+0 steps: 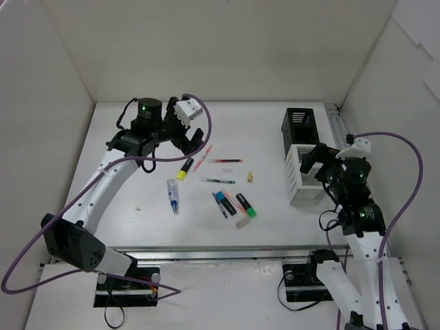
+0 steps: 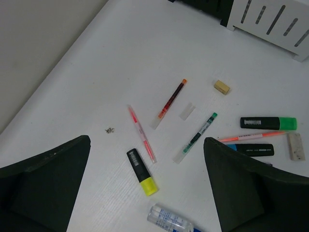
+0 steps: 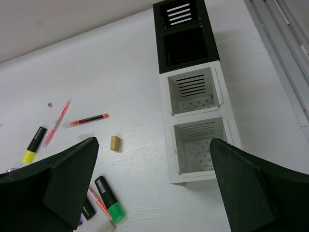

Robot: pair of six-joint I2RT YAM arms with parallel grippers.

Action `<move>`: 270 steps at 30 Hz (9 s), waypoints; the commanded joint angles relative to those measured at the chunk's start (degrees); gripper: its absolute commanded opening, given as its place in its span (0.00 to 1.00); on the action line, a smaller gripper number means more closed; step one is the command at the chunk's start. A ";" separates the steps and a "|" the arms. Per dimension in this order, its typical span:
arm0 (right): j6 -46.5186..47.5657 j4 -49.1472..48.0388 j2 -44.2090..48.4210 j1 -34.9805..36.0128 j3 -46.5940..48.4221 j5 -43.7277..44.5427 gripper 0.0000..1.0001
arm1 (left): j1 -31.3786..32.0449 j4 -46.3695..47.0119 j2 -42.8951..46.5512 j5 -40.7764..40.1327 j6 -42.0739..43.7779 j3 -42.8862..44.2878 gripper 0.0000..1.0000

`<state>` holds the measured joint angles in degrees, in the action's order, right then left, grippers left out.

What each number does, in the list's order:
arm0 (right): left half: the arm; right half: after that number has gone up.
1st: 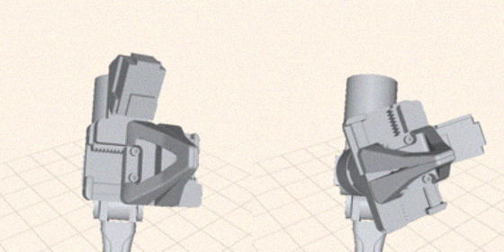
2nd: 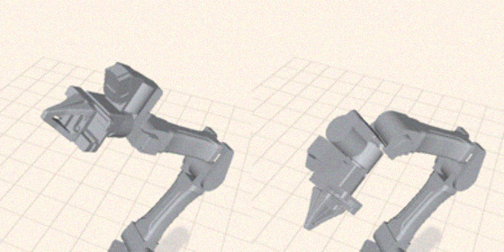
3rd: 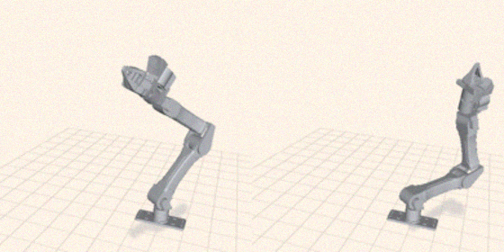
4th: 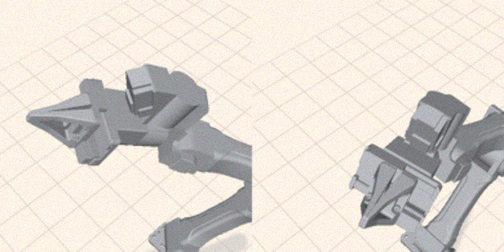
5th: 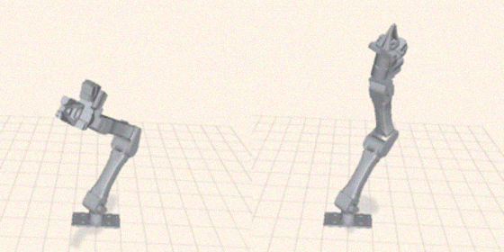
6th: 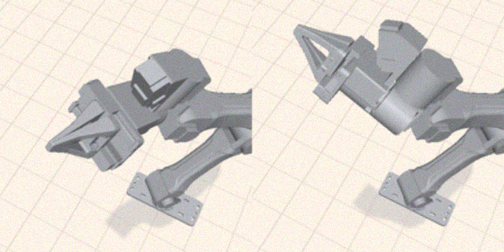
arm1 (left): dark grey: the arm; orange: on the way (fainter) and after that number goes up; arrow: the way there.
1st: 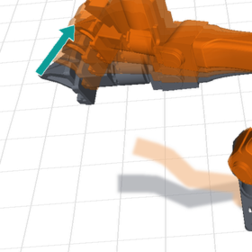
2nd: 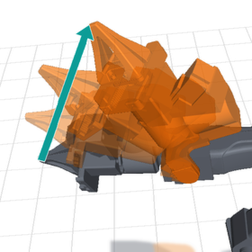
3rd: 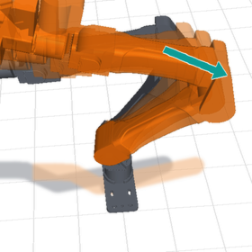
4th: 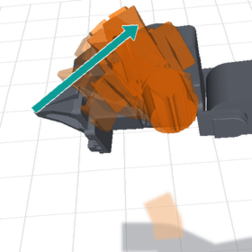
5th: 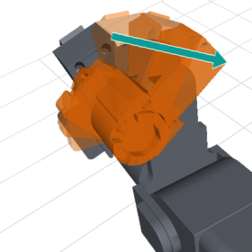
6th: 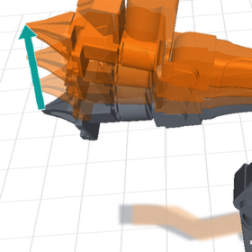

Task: Sort the stationery into containers
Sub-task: Pick up the pen cap from the center of the board, then pick up the pen from the center of the board, then close the pen cap on the pen.

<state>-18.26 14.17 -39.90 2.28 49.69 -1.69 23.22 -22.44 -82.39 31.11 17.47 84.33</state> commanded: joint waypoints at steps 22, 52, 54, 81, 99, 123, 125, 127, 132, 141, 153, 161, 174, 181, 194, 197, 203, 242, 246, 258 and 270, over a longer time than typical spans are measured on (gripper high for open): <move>5.60 0.06 0.61 -0.26 1.99 -5.87 0.98 | 6.92 -4.55 -23.95 -4.40 19.97 13.14 0.99; 5.78 3.32 -3.43 -0.09 1.72 -10.00 0.98 | 11.58 -2.35 -39.34 -1.58 20.14 16.83 0.61; 5.78 3.14 -3.52 -0.18 1.64 -10.17 0.98 | 11.58 -2.17 -39.51 -1.06 20.75 16.21 0.60; 5.69 3.58 -4.84 -0.35 1.90 -9.91 0.98 | 11.06 -4.28 -43.73 -2.99 14.79 16.91 0.46; 5.87 3.67 -6.60 -0.26 2.34 -10.17 0.98 | 10.53 -5.33 -45.49 -0.62 13.28 18.23 0.32; 6.13 4.28 -5.01 -0.17 1.90 -9.38 0.98 | 11.58 -3.14 -44.96 -1.67 13.29 16.21 0.25; 6.13 4.28 -4.66 -0.26 1.90 -9.20 0.98 | 11.58 -3.05 -44.79 -1.67 13.29 16.12 0.16; 6.22 4.37 -4.31 -0.18 1.90 -8.85 0.98 | 11.58 -3.05 -44.44 -1.76 13.37 15.86 0.07; 6.83 4.37 -3.61 -0.18 2.25 -8.68 0.98 | 11.58 -1.83 -42.77 -1.93 13.38 14.28 0.00; 7.98 4.55 -3.08 -0.26 2.87 -15.44 0.98 | 11.58 -4.54 -36.10 -5.79 11.45 21.47 0.00; 10.44 5.25 -5.53 6.59 3.48 -24.06 0.98 | 8.69 8.71 -12.66 -14.06 -6.91 5.54 0.00; 12.72 5.34 -12.47 21.15 3.48 -17.75 0.98 | 5.96 15.59 9.25 -16.51 -30.54 -19.19 0.00; 7.81 -9.49 -43.83 40.87 8.75 -7.45 0.98 | 6.48 4.69 34.30 -23.37 -51.48 -43.10 0.00; 4.56 -16.72 -51.32 48.42 9.28 -0.52 0.95 | 6.48 1.78 39.41 -24.87 -54.30 -47.68 0.00; 2.09 -17.34 -58.01 50.63 9.99 1.52 0.72 | 6.48 -1.03 41.87 -26.72 -52.72 -48.12 0.00; 1.83 -17.43 -59.33 50.71 10.25 1.26 0.64 | 6.48 -1.82 43.10 -27.16 -52.54 -48.30 0.00; 1.65 -17.51 -60.56 50.98 10.34 2.82 0.57 | 6.48 -2.44 43.89 -27.86 -52.63 -48.91 0.00; 42.11 -32.79 -41.69 51.42 5.69 5.64 0.00 | 5.96 2.21 41.26 -13.55 -47.46 -41.98 0.00; 59.80 -37.54 -36.31 49.05 1.39 -0.48 0.00 | 4.20 5.81 36.97 -1.70 -43.59 -40.39 0.00; 91.01 -9.71 -26.11 40.43 11.21 -25.18 0.00 | 3.06 8.29 24.84 20.28 -39.01 -34.07 0.00; 114.76 12.10 -29.27 39.91 16.58 -30.21 0.00 | 3.06 12.24 20.77 28.65 -41.64 -35.73 0.00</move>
<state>89.95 23.18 -68.53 42.19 65.43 -30.39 26.61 -14.79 -63.53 55.75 -24.16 47.77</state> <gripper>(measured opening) 0.096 0.102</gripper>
